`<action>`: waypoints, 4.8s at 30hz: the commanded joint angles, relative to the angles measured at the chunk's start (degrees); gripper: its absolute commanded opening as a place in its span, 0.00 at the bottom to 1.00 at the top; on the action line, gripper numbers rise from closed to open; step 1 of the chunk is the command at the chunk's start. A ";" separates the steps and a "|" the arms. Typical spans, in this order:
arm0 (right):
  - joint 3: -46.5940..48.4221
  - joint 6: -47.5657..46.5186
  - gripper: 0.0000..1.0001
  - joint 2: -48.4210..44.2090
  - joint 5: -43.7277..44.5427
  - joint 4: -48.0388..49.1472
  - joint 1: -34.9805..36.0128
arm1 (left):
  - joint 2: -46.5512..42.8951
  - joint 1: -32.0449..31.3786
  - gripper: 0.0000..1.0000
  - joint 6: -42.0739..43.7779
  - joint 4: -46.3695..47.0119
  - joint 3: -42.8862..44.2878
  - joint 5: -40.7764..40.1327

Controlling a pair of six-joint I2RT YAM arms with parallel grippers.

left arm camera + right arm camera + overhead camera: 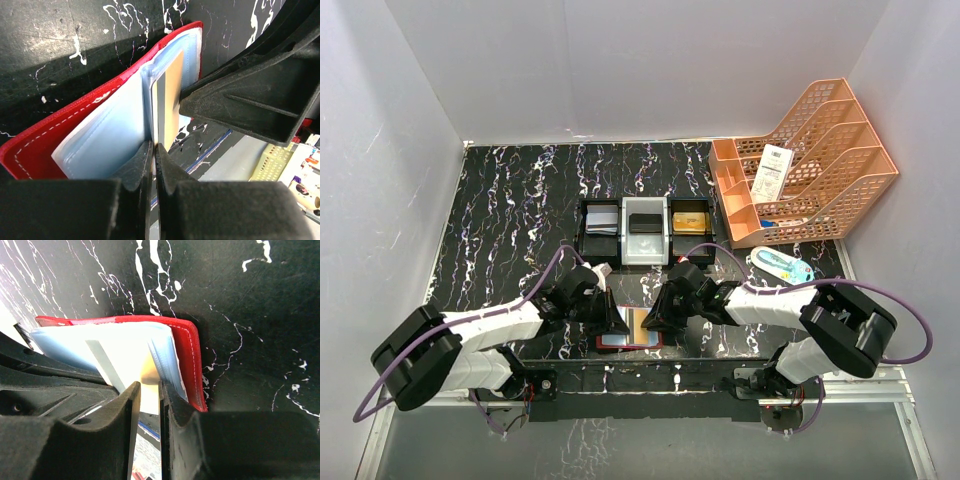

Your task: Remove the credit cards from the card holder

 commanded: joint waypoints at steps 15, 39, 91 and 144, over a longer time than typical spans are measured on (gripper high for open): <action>-1.15 -3.26 0.20 3.25 6.37 -6.92 -0.03 | -4.85 2.30 0.00 2.76 -4.94 -0.74 0.60; -0.02 -3.83 0.20 4.68 6.14 -7.02 -0.09 | -5.72 5.60 0.00 5.61 -6.62 -0.83 3.57; 1.00 -4.82 0.19 6.82 6.55 -8.41 0.12 | -3.32 7.12 0.00 0.41 -1.49 -5.42 -1.56; 2.74 -6.72 0.18 8.58 5.43 -8.26 0.15 | 1.64 12.44 0.00 1.91 10.64 -9.43 8.54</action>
